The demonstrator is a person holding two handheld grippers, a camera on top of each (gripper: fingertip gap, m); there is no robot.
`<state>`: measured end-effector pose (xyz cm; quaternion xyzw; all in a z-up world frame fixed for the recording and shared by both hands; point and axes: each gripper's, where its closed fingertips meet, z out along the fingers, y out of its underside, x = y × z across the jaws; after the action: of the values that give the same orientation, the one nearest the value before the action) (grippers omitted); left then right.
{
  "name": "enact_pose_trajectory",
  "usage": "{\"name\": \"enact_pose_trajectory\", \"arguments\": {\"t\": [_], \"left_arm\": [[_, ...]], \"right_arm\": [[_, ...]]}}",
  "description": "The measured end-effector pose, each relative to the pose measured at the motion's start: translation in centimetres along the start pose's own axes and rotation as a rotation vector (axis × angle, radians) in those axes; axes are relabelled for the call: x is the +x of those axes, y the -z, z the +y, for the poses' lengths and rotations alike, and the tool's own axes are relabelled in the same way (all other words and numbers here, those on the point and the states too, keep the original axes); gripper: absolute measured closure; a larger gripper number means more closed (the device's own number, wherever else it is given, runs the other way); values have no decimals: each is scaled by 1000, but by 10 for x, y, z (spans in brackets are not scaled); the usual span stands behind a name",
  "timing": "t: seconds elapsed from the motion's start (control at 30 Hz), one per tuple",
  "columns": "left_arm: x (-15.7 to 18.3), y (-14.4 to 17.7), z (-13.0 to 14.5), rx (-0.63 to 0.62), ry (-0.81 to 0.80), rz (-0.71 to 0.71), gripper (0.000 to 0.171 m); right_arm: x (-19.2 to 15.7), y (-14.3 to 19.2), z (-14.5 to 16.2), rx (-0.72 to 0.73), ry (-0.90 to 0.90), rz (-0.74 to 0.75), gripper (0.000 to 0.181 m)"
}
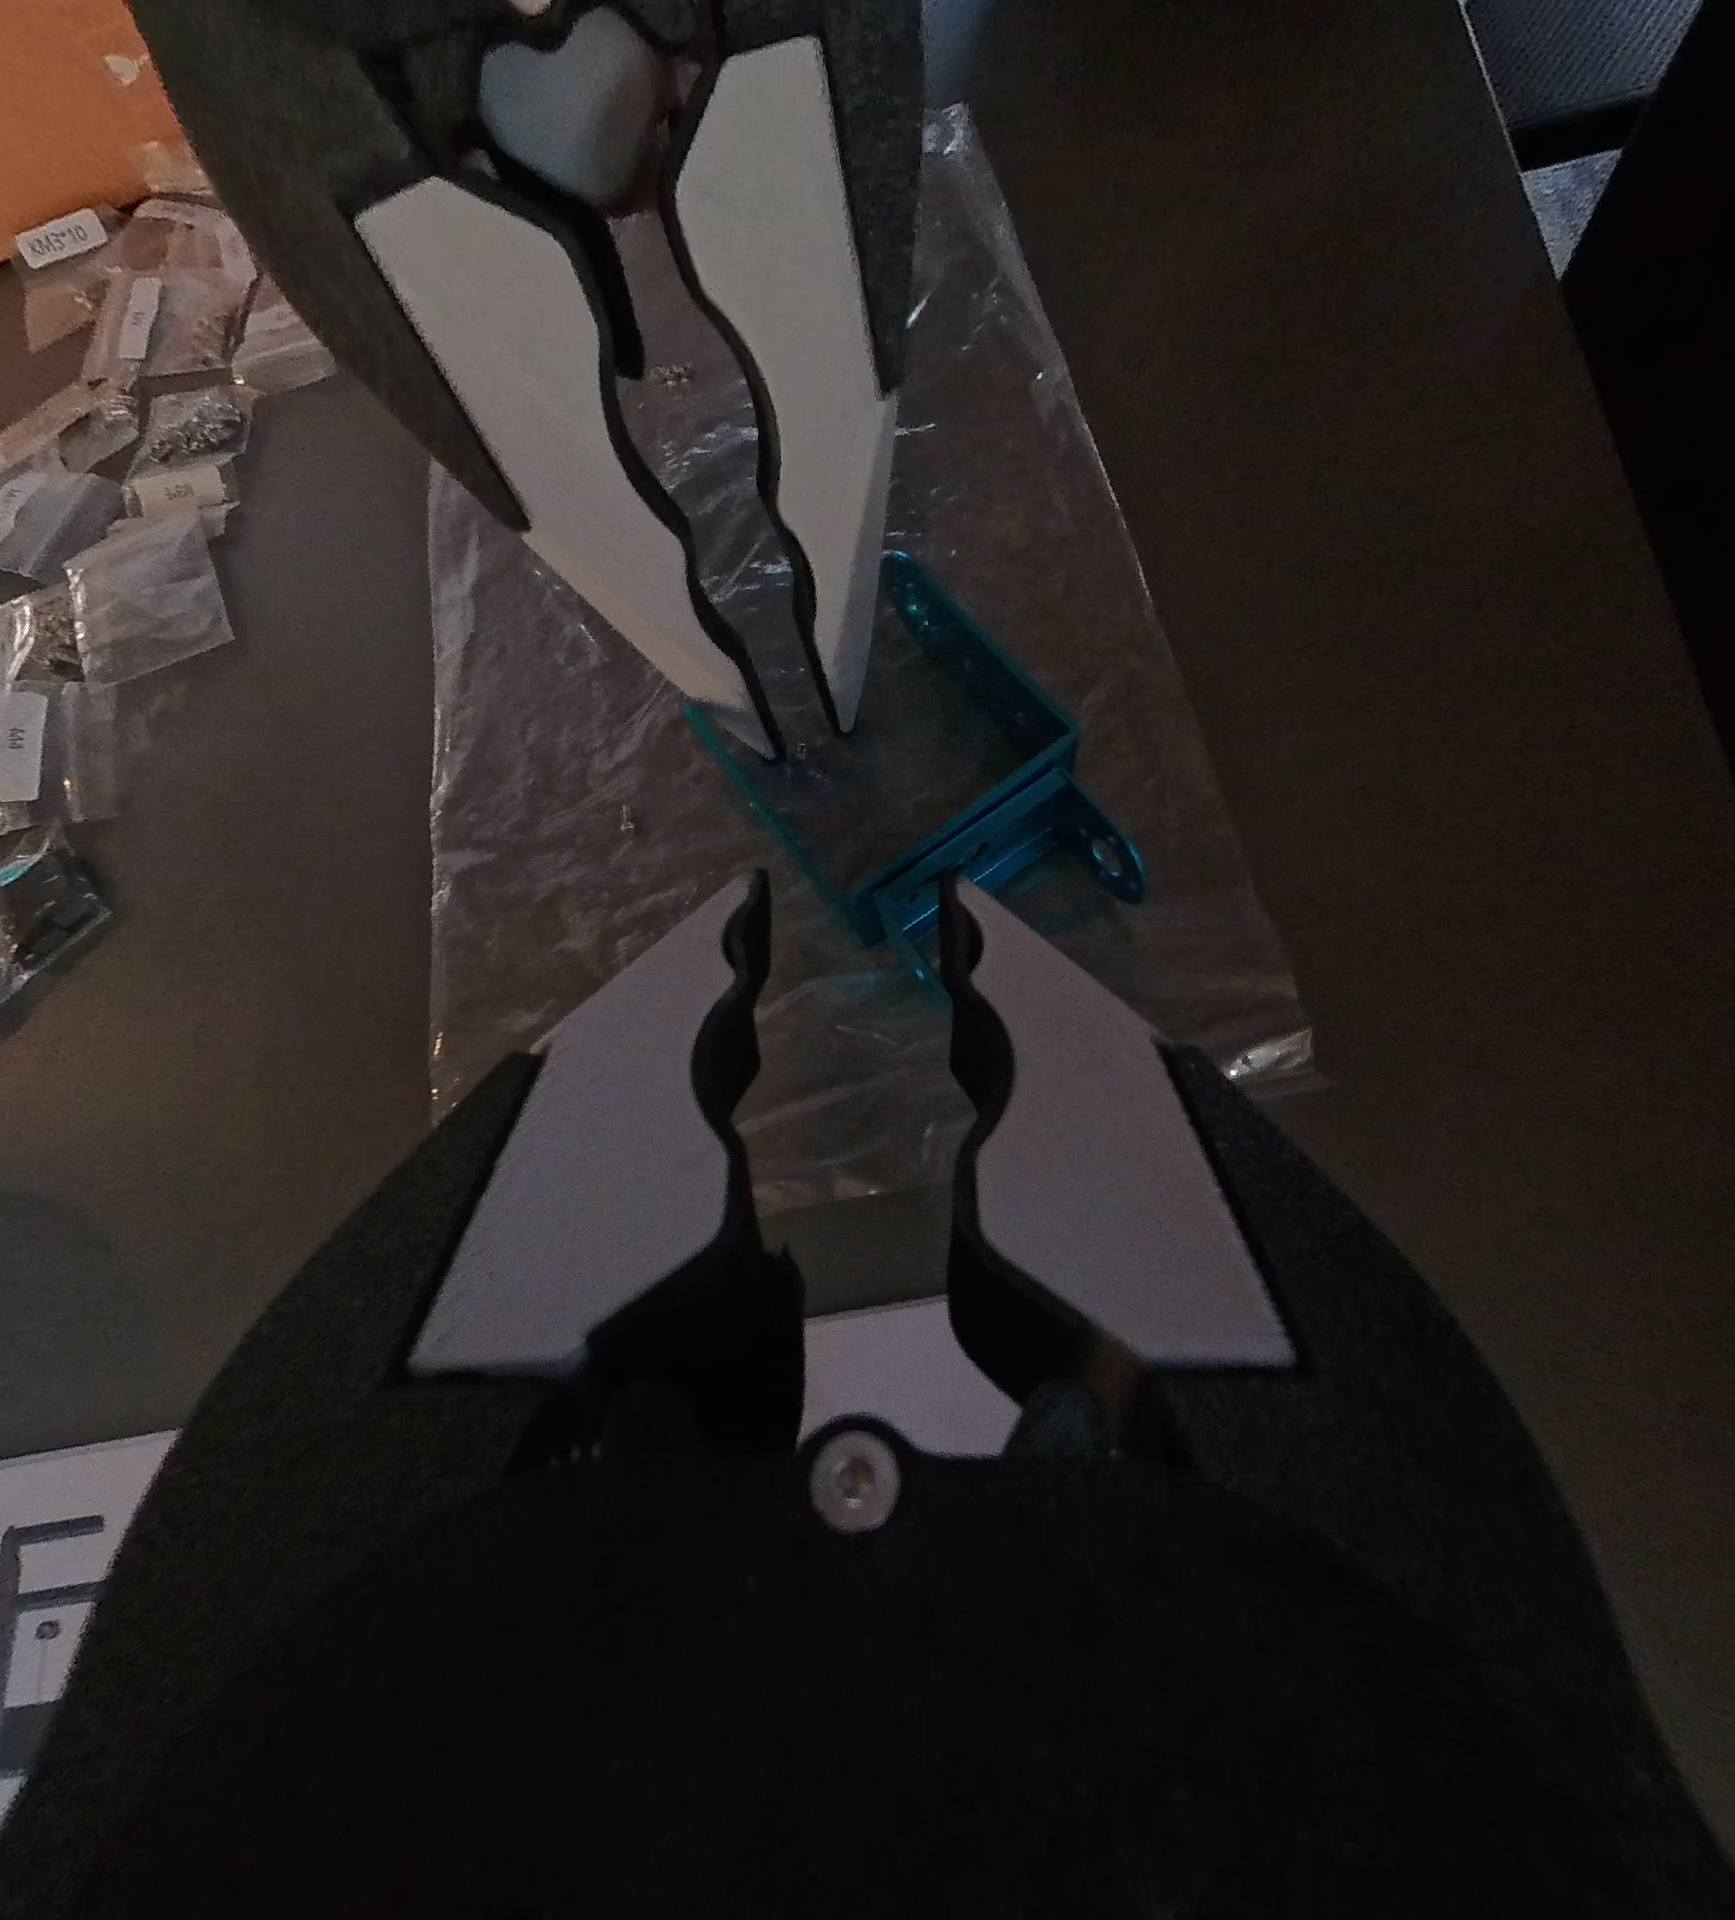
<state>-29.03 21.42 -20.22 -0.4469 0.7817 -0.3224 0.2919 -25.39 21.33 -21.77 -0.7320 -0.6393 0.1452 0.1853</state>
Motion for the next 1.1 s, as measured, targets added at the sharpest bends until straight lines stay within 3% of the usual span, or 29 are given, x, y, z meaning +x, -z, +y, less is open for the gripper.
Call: {"name": "enact_pose_trajectory", "arguments": {"t": [0.23, 0.7, 1.1], "left_arm": [[0, -1, -1, -1, -10, -10, 140], [0, -1, 1, -9, -15, -11, 140], [0, -2, 1, -11, -15, -12, 140]], "right_arm": [[1, -1, 0, -19, -129, -90, 180], [3, -2, -2, -41, -11, 20, 178], [-2, -2, -3, -67, -8, 9, 173]]}}
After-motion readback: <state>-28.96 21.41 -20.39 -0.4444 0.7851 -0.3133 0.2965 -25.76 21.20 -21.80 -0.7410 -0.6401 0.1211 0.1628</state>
